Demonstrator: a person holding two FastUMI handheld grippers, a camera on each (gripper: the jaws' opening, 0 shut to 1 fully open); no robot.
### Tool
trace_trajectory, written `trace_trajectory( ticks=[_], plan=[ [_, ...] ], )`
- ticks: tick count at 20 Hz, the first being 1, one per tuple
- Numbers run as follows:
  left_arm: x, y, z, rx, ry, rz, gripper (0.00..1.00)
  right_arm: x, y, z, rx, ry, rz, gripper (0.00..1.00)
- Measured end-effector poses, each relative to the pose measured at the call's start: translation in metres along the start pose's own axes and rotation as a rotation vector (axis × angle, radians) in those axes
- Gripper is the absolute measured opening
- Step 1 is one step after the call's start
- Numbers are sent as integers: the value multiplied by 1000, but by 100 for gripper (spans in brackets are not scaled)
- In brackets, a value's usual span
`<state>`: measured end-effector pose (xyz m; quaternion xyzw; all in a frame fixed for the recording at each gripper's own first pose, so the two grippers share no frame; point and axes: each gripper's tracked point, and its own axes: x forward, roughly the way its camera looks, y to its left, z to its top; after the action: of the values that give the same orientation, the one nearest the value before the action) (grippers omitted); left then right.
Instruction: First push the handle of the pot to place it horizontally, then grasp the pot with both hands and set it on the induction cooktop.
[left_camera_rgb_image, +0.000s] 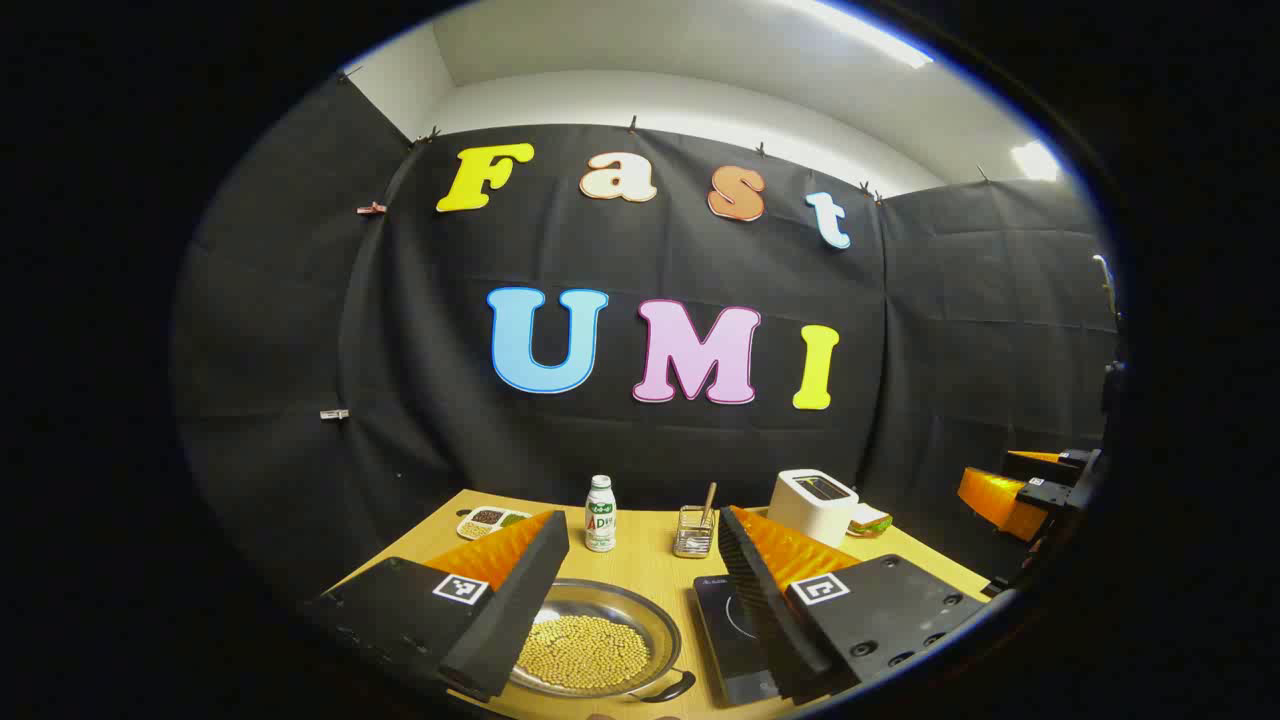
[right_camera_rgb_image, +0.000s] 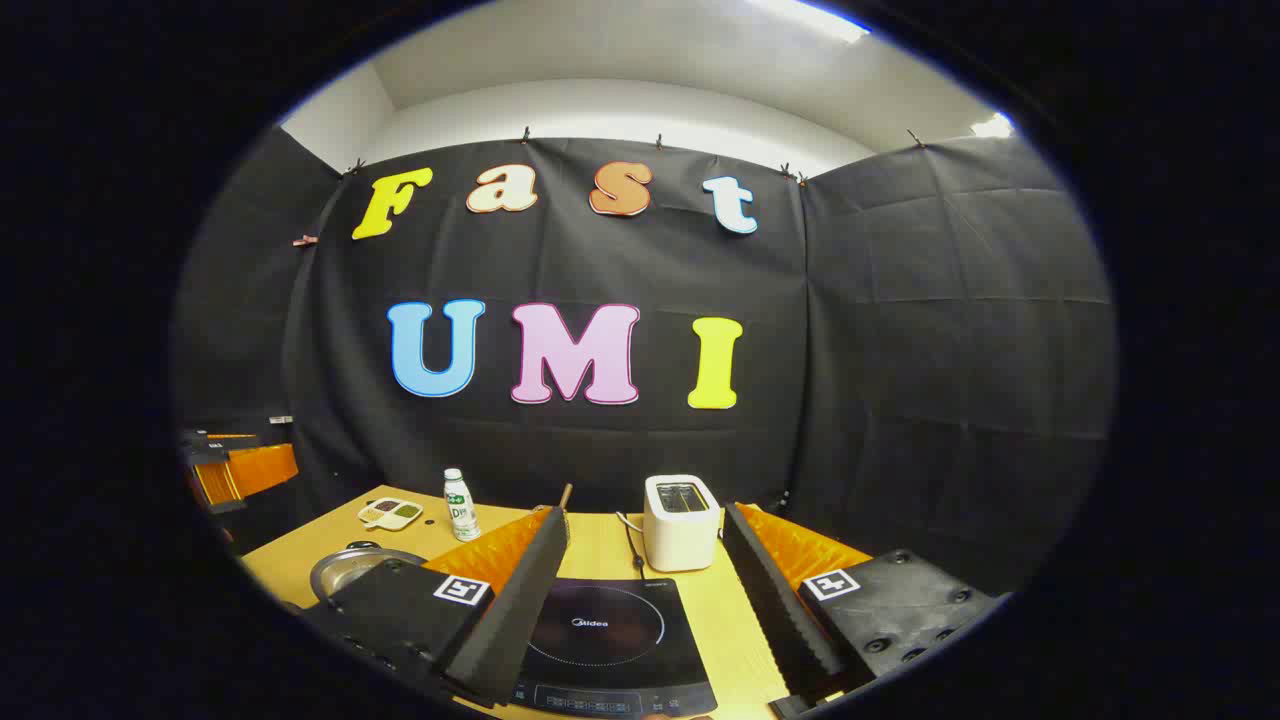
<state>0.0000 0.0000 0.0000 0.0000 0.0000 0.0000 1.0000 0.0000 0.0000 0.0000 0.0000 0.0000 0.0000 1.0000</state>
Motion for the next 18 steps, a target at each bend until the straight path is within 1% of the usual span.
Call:
trace_trajectory(
  ticks=[3,4,5,11,15,16,17,18],
  plan=[
    [-2,2,-4,0,3,-10,94,1,6,5,-3,-14,0,98],
    [-2,4,-5,1,7,-10,94,1,8,5,-5,-15,2,94],
    [-2,5,-8,2,13,-10,94,1,10,5,-5,-14,4,98],
    [-5,9,-11,19,30,-17,94,3,16,9,8,-17,1,98],
    [-7,12,-14,12,41,-13,94,2,18,10,9,-16,7,98],
    [-8,13,-14,12,42,-12,94,2,17,11,7,-17,8,94],
    [-9,12,-16,13,43,-11,94,1,18,11,6,-18,11,98],
    [-9,13,-17,16,46,-10,94,1,18,11,4,-20,13,98]
  ],
)
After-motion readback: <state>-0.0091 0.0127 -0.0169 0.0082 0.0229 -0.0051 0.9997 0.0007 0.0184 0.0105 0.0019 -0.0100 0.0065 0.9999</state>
